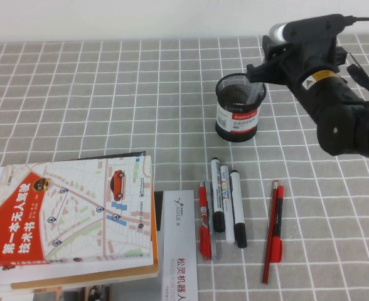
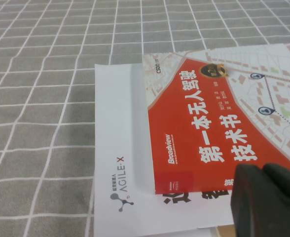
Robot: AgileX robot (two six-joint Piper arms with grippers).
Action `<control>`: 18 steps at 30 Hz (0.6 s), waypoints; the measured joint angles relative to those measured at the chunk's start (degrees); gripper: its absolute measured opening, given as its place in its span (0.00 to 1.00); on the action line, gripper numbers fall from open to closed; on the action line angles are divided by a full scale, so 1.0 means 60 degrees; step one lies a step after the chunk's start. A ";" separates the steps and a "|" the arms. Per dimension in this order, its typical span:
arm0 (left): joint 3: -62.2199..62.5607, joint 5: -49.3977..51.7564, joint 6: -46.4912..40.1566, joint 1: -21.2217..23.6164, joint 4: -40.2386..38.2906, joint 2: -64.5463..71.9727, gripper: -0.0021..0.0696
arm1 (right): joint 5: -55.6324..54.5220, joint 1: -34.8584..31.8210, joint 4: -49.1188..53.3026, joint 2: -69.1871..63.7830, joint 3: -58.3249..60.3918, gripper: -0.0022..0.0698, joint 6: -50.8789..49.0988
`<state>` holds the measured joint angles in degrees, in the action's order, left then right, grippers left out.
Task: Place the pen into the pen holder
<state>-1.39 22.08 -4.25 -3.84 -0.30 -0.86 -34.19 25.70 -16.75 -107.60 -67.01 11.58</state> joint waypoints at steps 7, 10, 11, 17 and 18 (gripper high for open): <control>0.0000 0.0000 0.0000 0.0000 0.0050 0.0000 0.02 | 0.0294 -0.0067 -0.0299 0.0664 0.0190 0.31 0.0000; 0.0000 0.0000 0.0000 0.0000 0.0000 0.0000 0.02 | 0.0514 -0.0067 -0.1427 0.1707 0.0601 0.17 0.0000; 0.0000 0.0000 0.0000 0.0000 0.0050 0.0000 0.02 | 0.0529 -0.0067 -0.1990 0.2160 0.0837 0.12 0.0000; 0.0000 0.0000 0.0000 0.0000 0.0000 0.0000 0.02 | 0.0893 -0.0080 -0.2671 0.4825 0.2742 0.02 0.0563; 0.0000 0.0000 0.0000 0.0000 0.0000 0.0000 0.02 | 0.1233 -0.0080 -0.2272 0.5299 0.3014 0.02 0.0634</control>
<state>-1.39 22.08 -4.25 -3.84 -0.30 -0.86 -26.80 25.21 -30.37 -75.81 -48.92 15.38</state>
